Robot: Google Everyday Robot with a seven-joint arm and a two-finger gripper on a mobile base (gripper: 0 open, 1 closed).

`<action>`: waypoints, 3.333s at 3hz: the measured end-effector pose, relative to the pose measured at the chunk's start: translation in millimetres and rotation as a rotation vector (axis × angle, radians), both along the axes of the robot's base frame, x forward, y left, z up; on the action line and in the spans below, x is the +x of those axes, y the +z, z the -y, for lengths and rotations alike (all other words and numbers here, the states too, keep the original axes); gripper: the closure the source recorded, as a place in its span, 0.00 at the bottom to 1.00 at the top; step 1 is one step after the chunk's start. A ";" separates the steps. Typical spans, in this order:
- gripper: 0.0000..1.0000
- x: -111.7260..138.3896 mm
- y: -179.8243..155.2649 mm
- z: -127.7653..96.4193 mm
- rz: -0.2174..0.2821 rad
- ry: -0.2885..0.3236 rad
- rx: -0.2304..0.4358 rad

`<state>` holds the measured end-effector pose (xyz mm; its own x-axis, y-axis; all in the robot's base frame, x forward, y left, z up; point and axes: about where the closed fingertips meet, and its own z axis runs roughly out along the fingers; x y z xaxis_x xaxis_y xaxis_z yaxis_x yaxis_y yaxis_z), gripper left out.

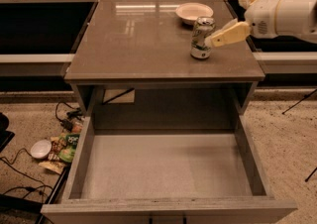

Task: Place 7up can into top drawer

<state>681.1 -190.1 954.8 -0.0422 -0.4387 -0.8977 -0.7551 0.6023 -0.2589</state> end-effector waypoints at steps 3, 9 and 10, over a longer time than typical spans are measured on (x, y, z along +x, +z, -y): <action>0.17 69.6 -65.5 -42.8 -0.043 0.047 0.289; 1.00 -117.9 -25.1 -159.0 -0.005 0.147 0.180; 1.00 -116.0 -74.9 -195.8 -0.016 0.214 0.212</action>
Offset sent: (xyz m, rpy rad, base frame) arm 0.0788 0.0475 -0.0680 0.3260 0.0452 0.0746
